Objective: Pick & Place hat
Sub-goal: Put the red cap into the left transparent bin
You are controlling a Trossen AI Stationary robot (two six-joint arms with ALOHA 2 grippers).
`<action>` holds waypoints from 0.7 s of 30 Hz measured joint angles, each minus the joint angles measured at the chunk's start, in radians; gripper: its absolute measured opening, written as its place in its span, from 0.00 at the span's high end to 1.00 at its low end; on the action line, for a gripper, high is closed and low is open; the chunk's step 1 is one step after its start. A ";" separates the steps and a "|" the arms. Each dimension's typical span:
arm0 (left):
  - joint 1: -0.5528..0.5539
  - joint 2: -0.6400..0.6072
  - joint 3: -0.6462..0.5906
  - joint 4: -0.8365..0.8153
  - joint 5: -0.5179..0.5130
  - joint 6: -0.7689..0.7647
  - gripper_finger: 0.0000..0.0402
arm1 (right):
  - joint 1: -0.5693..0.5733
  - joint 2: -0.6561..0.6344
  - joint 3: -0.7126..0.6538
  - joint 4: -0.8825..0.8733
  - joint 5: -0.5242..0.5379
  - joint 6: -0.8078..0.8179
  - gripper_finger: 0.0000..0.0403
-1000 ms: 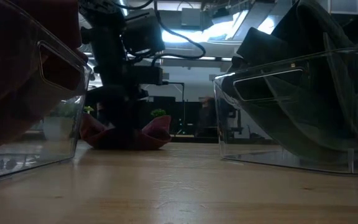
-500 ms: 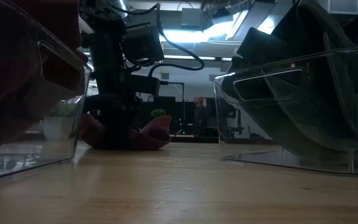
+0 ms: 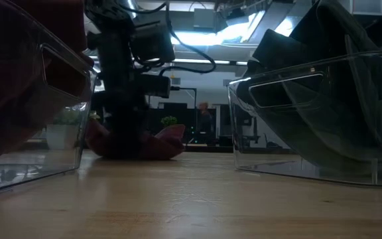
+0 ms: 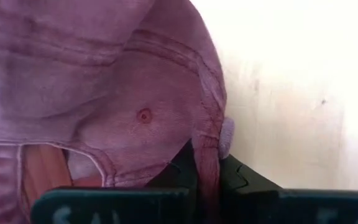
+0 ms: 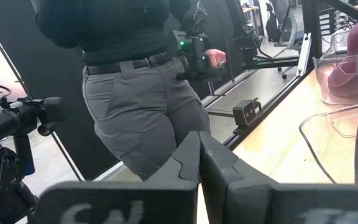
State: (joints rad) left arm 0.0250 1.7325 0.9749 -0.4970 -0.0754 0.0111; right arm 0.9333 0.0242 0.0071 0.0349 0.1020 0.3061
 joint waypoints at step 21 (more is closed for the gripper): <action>0.137 -0.283 0.000 0.111 0.069 -0.144 0.99 | 0.000 0.000 0.000 0.000 0.000 0.000 0.99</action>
State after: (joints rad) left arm 0.1618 1.4494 0.9752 -0.3857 -0.0065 -0.1331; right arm 0.9333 0.0242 0.0071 0.0349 0.1020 0.3061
